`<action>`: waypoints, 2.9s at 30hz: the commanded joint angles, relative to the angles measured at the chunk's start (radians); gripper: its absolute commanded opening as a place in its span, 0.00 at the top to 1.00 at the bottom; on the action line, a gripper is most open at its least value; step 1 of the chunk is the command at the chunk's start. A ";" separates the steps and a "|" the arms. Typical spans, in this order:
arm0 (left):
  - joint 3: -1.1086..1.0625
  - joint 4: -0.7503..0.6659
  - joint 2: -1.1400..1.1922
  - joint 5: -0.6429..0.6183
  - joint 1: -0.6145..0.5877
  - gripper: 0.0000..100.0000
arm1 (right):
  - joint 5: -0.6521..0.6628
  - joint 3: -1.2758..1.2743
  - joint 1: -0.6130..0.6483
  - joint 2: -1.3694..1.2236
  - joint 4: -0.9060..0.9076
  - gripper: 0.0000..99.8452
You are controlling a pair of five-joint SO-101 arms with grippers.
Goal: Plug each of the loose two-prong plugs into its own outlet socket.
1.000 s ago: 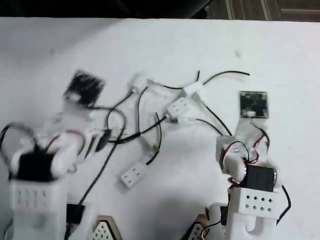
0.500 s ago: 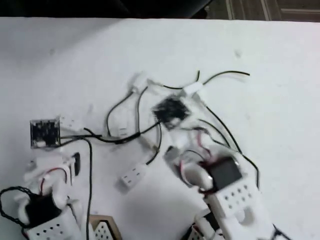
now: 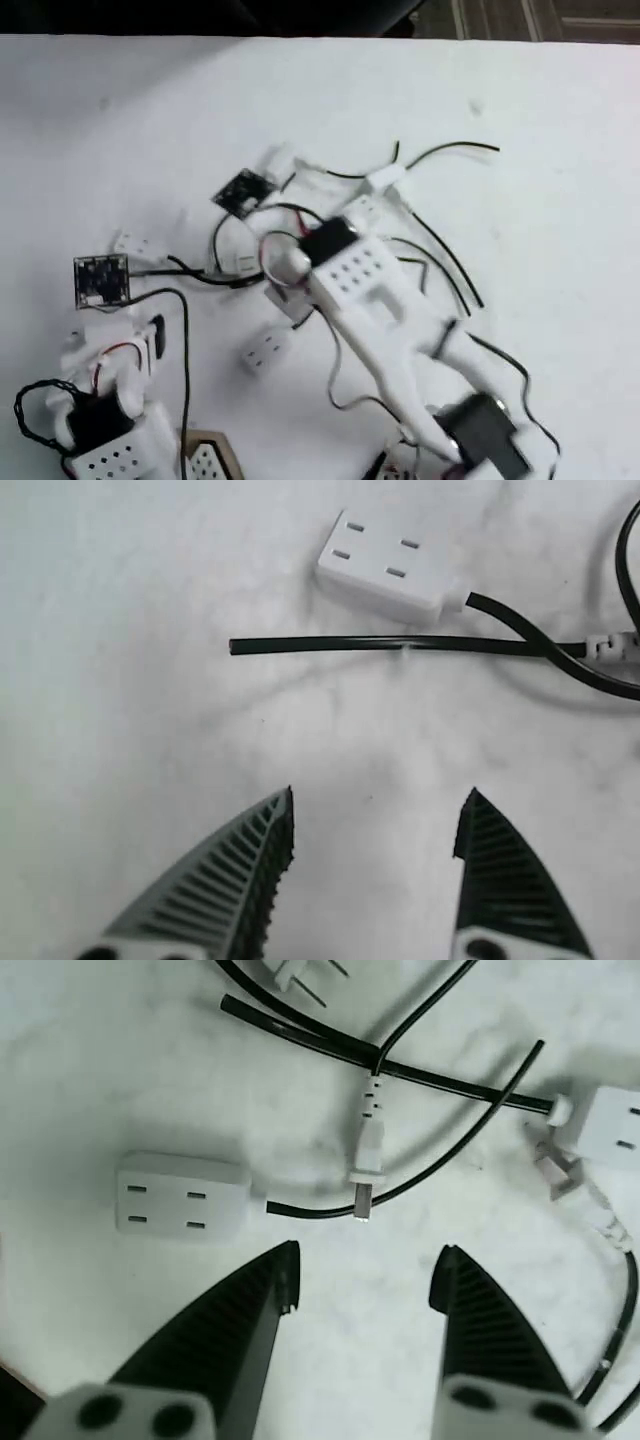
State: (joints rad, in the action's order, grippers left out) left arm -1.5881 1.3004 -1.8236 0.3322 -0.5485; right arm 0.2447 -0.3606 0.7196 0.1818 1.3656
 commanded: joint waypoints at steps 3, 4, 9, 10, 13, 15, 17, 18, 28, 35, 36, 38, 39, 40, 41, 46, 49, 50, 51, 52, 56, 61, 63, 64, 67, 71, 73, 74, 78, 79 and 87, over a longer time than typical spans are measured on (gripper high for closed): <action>-0.002 -0.021 0.001 0.032 -0.002 0.74 | 0.008 0.130 0.035 -0.165 -0.012 0.79; -0.002 -0.021 0.001 0.034 -0.002 0.74 | 0.009 0.147 0.031 -0.193 -0.012 0.79; -0.002 -0.021 0.001 0.035 -0.002 0.74 | 0.011 0.218 0.027 -0.306 -0.007 0.79; -0.002 -0.021 0.001 0.035 -0.002 0.74 | 0.011 0.229 0.028 -0.326 -0.007 0.79; -0.002 -0.020 0.001 0.035 -0.004 0.74 | 0.011 0.258 0.018 -0.384 -0.007 0.79; -0.002 -0.018 0.001 0.035 -0.005 0.74 | 0.012 0.279 0.001 -0.418 -0.007 0.79; -0.002 -0.018 0.001 0.037 -0.005 0.74 | 0.037 0.295 -0.016 -0.447 -0.007 0.79; -0.002 -0.018 0.001 0.037 -0.005 0.74 | 0.044 0.299 -0.024 -0.461 -0.007 0.79; -0.002 -0.018 0.001 0.037 -0.005 0.74 | 0.046 0.305 -0.039 -0.549 -0.013 0.80; -0.002 -0.018 0.001 0.037 -0.005 0.74 | 0.049 0.310 -0.038 -0.553 -0.070 0.97; -0.002 -0.018 0.001 0.037 -0.005 0.74 | 0.049 0.313 -0.038 -0.550 -0.070 0.99; -0.002 -0.018 0.001 0.037 -0.005 0.74 | 0.044 0.324 -0.035 -0.535 -0.062 0.98; -0.002 -0.018 0.001 0.037 -0.005 0.74 | 0.044 0.330 -0.033 -0.522 -0.058 0.98; -0.002 -0.018 0.001 0.037 -0.005 0.74 | 0.044 0.336 -0.030 -0.504 -0.044 0.98; -0.002 -0.018 0.001 0.037 -0.005 0.74 | 0.043 0.347 -0.022 -0.483 -0.025 0.98; -0.002 -0.025 0.001 0.034 -0.005 0.74 | -0.025 0.425 0.015 -0.340 0.101 0.98; 0.008 -0.026 0.001 0.031 -0.002 0.74 | -0.063 0.445 0.027 -0.248 0.154 0.98; 0.012 -0.029 0.001 0.029 -0.002 0.74 | -0.075 0.445 0.027 -0.219 0.166 0.98; 0.025 -0.034 0.001 0.028 -0.002 0.74 | -0.089 0.442 0.027 -0.189 0.177 0.98; 0.038 -0.040 0.001 0.028 -0.002 0.74 | -0.104 0.440 0.027 -0.162 0.189 0.98; 0.126 -0.049 0.001 -0.095 0.001 0.74 | -0.175 0.440 0.028 -0.048 0.248 0.98; 0.229 -0.129 0.001 -0.279 0.091 0.74 | -0.302 0.440 0.051 0.116 0.268 0.98; 0.250 -0.169 0.001 -0.344 0.153 0.74 | -0.377 0.430 0.077 0.180 0.268 0.98; 0.258 -0.192 0.001 -0.371 0.185 0.74 | -0.404 0.417 0.097 0.213 0.266 0.98; 0.272 -0.264 0.001 -0.450 0.265 0.74 | -0.400 0.354 0.171 0.306 0.259 0.98; 0.275 -0.356 0.001 -0.542 0.328 0.74 | -0.402 0.241 0.231 0.441 0.182 0.98; 0.285 -0.371 0.002 -0.551 0.355 0.74 | -0.402 0.166 0.240 0.506 0.127 0.98; 0.292 -0.368 0.002 -0.551 0.378 0.74 | -0.400 0.124 0.248 0.532 0.097 0.98; 0.319 -0.342 0.002 -0.545 0.506 0.74 | -0.400 -0.034 0.277 0.607 -0.025 0.98; 0.321 -0.342 0.002 -0.545 0.539 0.74 | -0.400 -0.066 0.278 0.613 -0.053 0.98; 0.330 -0.316 0.002 -0.411 0.730 0.74 | -0.367 -0.164 0.275 0.613 -0.147 0.98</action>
State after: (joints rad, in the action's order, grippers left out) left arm -1.3057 0.9643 -1.8251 -0.1527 0.0913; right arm -0.1435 -0.5278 0.9835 0.7664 1.2551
